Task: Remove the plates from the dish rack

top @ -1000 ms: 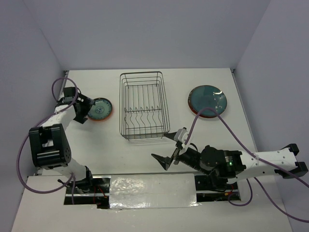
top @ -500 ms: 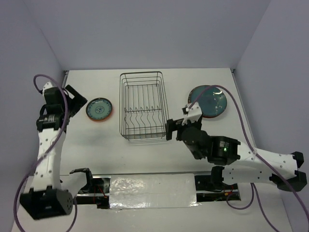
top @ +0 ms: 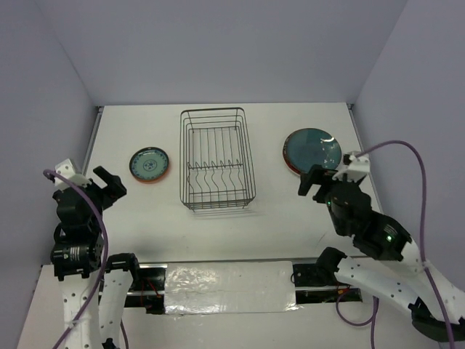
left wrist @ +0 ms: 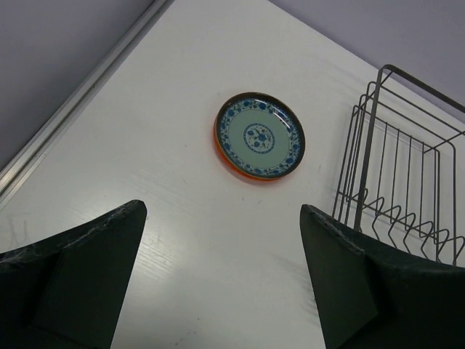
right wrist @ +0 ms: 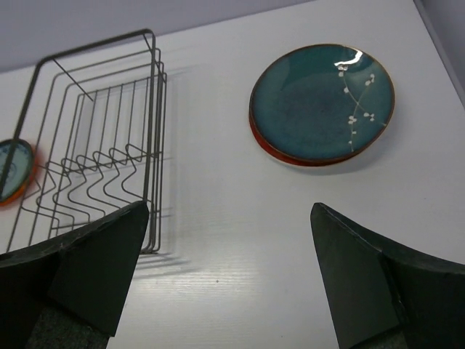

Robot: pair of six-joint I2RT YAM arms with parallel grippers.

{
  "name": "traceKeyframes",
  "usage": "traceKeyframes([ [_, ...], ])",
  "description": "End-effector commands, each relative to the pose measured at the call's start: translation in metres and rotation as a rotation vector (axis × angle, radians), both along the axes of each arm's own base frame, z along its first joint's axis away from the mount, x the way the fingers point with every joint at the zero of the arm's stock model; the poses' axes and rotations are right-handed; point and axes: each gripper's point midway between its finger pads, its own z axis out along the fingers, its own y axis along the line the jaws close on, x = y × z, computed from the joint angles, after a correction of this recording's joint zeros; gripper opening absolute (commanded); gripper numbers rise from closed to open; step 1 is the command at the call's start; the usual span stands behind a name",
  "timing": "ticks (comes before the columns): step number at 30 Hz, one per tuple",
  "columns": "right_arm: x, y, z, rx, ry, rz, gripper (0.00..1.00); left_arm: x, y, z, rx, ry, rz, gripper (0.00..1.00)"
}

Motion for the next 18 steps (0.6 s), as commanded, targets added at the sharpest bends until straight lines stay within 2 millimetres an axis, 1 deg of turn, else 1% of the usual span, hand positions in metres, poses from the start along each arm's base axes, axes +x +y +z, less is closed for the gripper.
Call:
traceKeyframes([
  [1, -0.015, -0.023, -0.004, -0.003, -0.001, -0.031, 1.0, -0.01, 0.003, 0.024, 0.057, -0.105, 0.006, 1.0],
  [2, -0.02, -0.029, -0.009, -0.012, 0.017, -0.043, 1.0, -0.012, 0.001, 0.024, 0.054, -0.116, 0.003, 1.0],
  [4, -0.026, -0.043, -0.01, -0.009, 0.017, -0.091, 1.0, -0.016, 0.002, 0.027, 0.051, -0.146, 0.011, 1.0],
  [6, -0.03, -0.049, -0.013, -0.016, 0.026, -0.099, 1.0, -0.019, 0.0, 0.028, 0.049, -0.155, 0.011, 1.0],
  [11, -0.035, -0.049, -0.011, 0.008, 0.003, -0.065, 1.0, -0.022, -0.003, 0.029, 0.043, -0.17, 0.0, 1.0],
  [18, -0.033, -0.044, -0.012, 0.006, 0.008, -0.045, 1.0, -0.019, -0.006, 0.028, 0.038, -0.17, -0.016, 1.0],
])
